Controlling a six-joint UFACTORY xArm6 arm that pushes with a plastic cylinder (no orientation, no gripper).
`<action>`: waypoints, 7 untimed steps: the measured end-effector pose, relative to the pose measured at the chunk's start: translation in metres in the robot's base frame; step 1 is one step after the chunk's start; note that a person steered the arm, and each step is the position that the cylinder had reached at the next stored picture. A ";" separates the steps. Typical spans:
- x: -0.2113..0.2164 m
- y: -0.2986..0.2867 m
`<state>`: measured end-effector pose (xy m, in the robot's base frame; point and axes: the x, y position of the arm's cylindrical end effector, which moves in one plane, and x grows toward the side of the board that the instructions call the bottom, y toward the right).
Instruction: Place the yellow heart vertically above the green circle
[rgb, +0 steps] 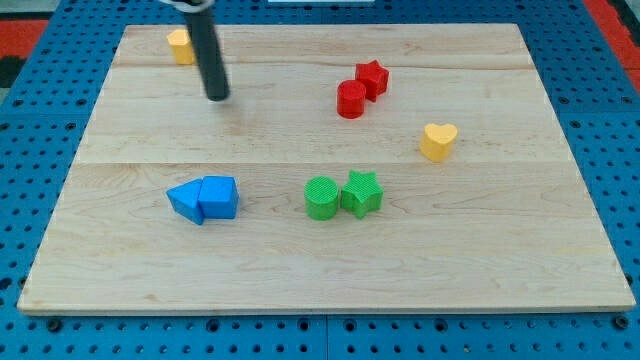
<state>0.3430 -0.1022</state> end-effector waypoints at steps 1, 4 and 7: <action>0.031 0.058; 0.018 0.219; 0.090 0.245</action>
<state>0.4328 0.1427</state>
